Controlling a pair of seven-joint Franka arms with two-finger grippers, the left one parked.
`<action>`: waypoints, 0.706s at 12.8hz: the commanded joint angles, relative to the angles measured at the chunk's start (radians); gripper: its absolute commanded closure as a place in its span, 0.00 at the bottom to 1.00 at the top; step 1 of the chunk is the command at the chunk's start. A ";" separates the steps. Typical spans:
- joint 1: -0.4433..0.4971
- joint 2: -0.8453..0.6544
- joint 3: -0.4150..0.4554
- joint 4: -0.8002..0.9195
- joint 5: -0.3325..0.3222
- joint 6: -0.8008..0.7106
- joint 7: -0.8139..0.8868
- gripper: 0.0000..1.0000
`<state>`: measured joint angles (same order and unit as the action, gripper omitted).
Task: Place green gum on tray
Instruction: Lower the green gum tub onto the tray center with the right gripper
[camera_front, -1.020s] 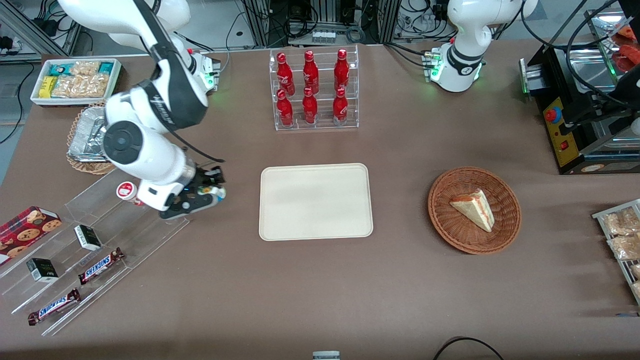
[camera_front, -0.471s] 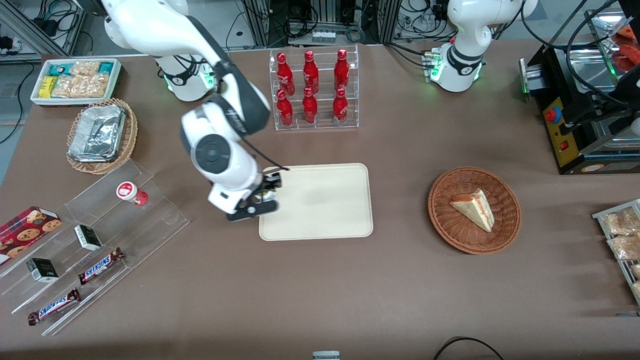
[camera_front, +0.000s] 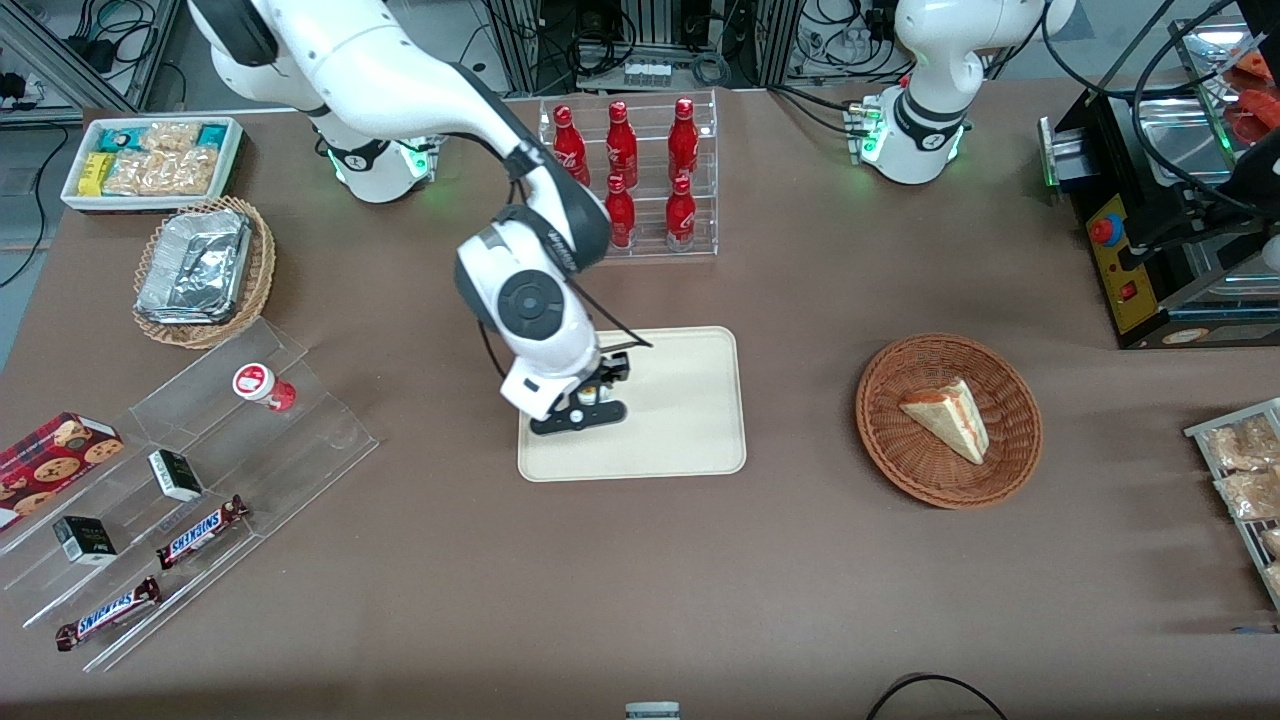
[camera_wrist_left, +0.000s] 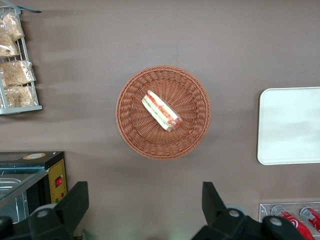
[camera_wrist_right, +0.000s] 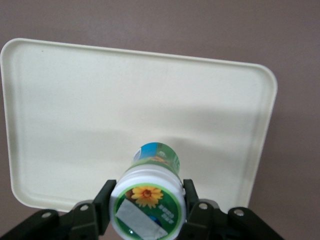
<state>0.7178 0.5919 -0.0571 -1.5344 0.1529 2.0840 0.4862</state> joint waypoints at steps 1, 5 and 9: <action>0.044 0.064 -0.012 0.050 0.020 0.059 0.070 1.00; 0.075 0.111 -0.015 0.050 0.011 0.128 0.092 1.00; 0.075 0.131 -0.015 0.048 -0.009 0.157 0.092 1.00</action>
<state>0.7902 0.6954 -0.0675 -1.5204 0.1518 2.2274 0.5690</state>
